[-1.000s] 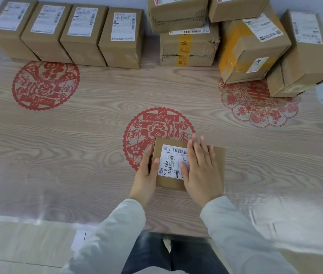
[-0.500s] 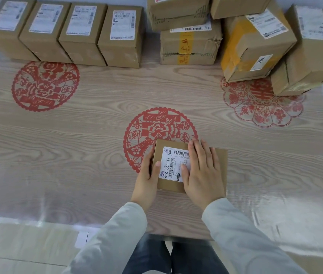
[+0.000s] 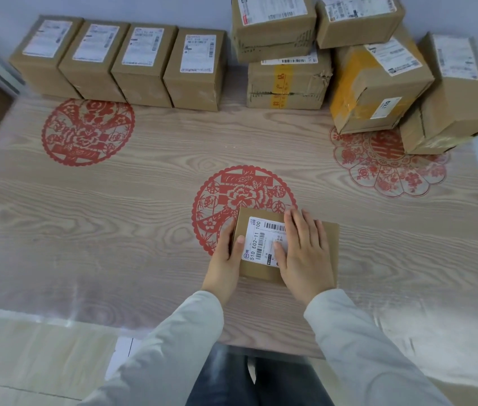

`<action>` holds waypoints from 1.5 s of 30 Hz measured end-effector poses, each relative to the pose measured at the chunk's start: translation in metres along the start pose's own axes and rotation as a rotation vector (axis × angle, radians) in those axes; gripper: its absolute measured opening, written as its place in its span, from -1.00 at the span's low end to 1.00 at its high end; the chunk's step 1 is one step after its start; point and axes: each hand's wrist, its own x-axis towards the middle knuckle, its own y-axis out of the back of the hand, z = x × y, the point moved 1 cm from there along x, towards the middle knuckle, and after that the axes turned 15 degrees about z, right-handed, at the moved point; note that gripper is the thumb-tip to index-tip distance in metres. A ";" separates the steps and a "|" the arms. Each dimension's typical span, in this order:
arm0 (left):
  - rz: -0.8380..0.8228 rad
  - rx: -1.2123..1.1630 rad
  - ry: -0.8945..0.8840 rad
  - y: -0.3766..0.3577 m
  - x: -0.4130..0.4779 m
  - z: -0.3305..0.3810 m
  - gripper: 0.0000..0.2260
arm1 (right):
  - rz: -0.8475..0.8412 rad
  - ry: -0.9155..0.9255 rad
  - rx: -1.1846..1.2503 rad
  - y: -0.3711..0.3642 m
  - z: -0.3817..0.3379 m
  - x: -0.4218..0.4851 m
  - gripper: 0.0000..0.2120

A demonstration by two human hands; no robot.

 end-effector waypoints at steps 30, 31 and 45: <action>0.217 -0.396 0.352 -0.149 -0.127 -0.009 -0.11 | -0.496 -0.357 0.959 0.015 0.120 0.030 -0.66; 0.213 -0.398 0.335 -0.151 -0.126 -0.009 -0.14 | -0.501 -0.349 0.961 0.014 0.121 0.030 -0.70; 0.289 -0.408 0.223 -0.107 -0.099 -0.011 -0.40 | -0.426 -0.371 1.000 0.013 0.098 0.030 -0.78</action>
